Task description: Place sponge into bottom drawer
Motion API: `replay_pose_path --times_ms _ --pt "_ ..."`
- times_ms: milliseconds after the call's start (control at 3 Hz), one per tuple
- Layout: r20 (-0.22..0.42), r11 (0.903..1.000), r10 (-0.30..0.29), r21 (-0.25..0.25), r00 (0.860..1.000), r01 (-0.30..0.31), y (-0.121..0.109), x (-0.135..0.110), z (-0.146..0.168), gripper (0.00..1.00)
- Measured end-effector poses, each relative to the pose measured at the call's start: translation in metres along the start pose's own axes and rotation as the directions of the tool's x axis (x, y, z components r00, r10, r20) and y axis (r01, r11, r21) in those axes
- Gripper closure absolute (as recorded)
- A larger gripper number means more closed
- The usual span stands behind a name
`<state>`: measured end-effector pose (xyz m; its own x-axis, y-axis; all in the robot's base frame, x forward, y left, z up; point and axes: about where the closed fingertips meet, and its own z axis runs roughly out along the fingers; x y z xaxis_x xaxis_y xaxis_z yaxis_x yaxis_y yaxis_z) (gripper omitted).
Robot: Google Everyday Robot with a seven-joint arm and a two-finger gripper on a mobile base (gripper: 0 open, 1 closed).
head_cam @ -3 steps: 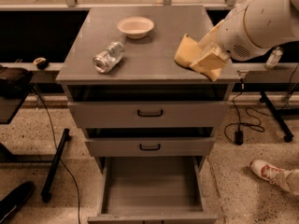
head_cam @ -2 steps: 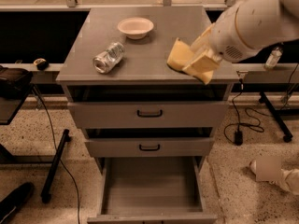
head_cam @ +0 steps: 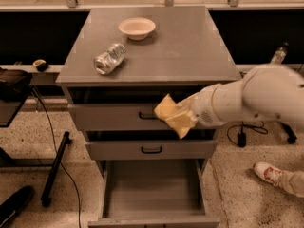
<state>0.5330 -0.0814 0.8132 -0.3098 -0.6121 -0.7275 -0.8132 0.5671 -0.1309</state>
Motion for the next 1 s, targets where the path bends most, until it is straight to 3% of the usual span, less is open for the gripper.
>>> replay_pose_path --times_ms 333,667,1000 --pt "-0.031 0.9986 0.032 -0.042 0.999 -0.033 0.032 0.061 0.057 1.00" --pt "-0.031 0.9986 0.032 -0.042 0.999 -0.033 0.033 0.061 0.057 1.00" --pt "-0.049 0.9894 0.124 -0.070 0.991 -0.127 0.027 0.099 0.091 1.00"
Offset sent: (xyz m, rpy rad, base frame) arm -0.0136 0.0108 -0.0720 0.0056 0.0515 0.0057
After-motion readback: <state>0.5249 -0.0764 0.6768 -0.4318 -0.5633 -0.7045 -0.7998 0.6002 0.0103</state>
